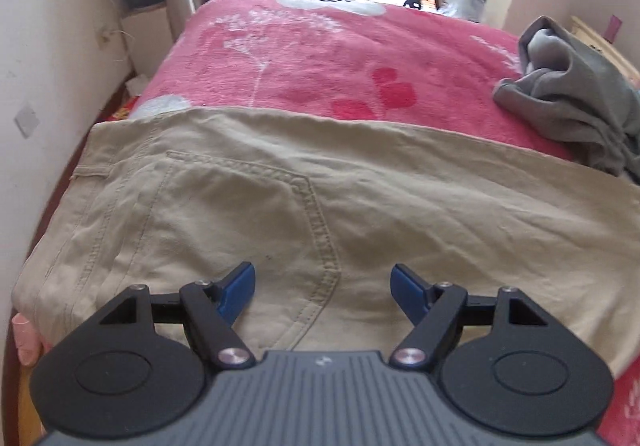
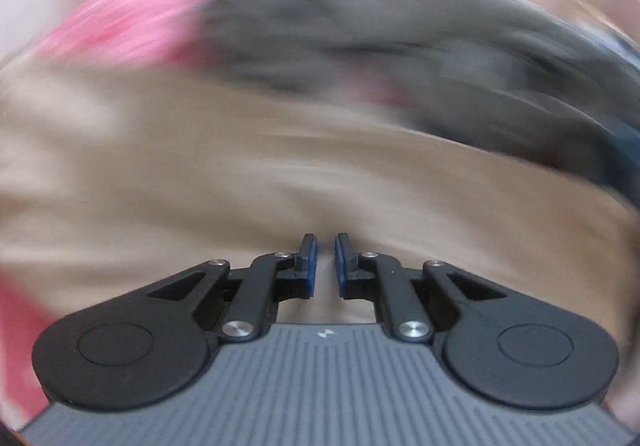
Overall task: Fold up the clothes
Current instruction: 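Grasp the trouser leg end with the right gripper, then lift the leg end with the right gripper and fold it over toward the waistband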
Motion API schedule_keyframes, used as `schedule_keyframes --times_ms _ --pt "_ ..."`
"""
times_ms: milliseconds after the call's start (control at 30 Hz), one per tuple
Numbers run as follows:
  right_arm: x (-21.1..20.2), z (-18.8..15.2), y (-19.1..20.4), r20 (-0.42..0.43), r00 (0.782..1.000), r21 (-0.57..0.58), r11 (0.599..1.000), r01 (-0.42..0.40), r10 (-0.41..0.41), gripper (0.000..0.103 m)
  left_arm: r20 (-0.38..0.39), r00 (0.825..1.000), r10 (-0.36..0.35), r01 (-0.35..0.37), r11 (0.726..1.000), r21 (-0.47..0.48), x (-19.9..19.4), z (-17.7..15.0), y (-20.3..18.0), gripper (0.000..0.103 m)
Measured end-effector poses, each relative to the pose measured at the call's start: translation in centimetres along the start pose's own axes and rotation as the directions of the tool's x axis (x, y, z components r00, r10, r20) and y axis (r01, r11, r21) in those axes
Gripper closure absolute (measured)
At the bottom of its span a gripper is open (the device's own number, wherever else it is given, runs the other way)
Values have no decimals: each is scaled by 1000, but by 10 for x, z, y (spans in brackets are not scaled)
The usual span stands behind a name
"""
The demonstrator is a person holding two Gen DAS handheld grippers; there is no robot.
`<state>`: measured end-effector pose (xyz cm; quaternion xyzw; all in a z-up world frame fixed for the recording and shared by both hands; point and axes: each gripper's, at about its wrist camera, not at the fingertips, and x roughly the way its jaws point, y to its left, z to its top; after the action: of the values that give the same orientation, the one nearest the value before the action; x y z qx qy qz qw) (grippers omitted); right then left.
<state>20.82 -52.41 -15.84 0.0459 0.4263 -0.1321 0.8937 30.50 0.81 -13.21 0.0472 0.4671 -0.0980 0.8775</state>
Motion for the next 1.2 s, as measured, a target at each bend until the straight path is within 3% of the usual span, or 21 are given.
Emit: schedule_keyframes --times_ms 67,133,200,267,300,367,467,533,633,700,767,833,967,1067,1200 --pt "-14 -11 -71 32 994 251 964 90 -101 90 6 999 41 -41 999 3 1 0 -3 27" --pt "-41 -30 -120 102 991 465 885 29 -86 90 6 998 64 -63 998 -15 2 0 -6 26" --pt "-67 -56 -150 187 981 628 774 -86 -43 84 -1 997 80 -80 996 -48 5 0 -7 25" --pt "-78 -86 -163 205 979 748 645 -157 0 65 -15 995 96 -96 993 -75 11 2 -8 24" --pt "-79 -103 -164 195 980 797 579 -171 21 62 -20 994 106 -107 991 -81 14 2 -9 23" --pt "-70 -128 -160 182 981 844 501 -190 65 61 -32 991 127 -129 988 -80 20 2 -13 21" --pt "-42 -147 -153 172 978 876 436 -207 118 60 -42 987 158 -161 984 -79 25 3 -17 18" --pt "-28 -149 -149 245 965 878 400 -264 97 59 -48 985 167 -171 981 -91 26 4 -18 17" --pt "-5 -152 -157 344 936 895 278 -350 69 60 -50 983 174 -178 978 -104 25 3 -18 17" --pt "0 -153 -155 373 926 890 260 -375 58 62 -48 983 177 -181 978 -106 25 3 -19 17" --pt "3 -153 -153 395 916 882 250 -399 66 83 -50 983 178 -183 977 -107 25 3 -19 17" --pt "5 -153 -151 413 905 872 242 -425 101 90 -56 983 176 -181 978 -105 25 4 -19 17" --pt "-4 -140 -146 446 891 847 280 -451 85 95 -56 985 162 -167 981 -97 25 4 -17 17" --pt "-23 -116 -132 498 861 796 340 -501 104 95 -46 988 150 -153 984 -87 23 2 -15 17" --pt "-49 -65 -99 552 814 686 455 -568 182 95 -29 991 133 -134 988 -72 21 -1 -14 17"
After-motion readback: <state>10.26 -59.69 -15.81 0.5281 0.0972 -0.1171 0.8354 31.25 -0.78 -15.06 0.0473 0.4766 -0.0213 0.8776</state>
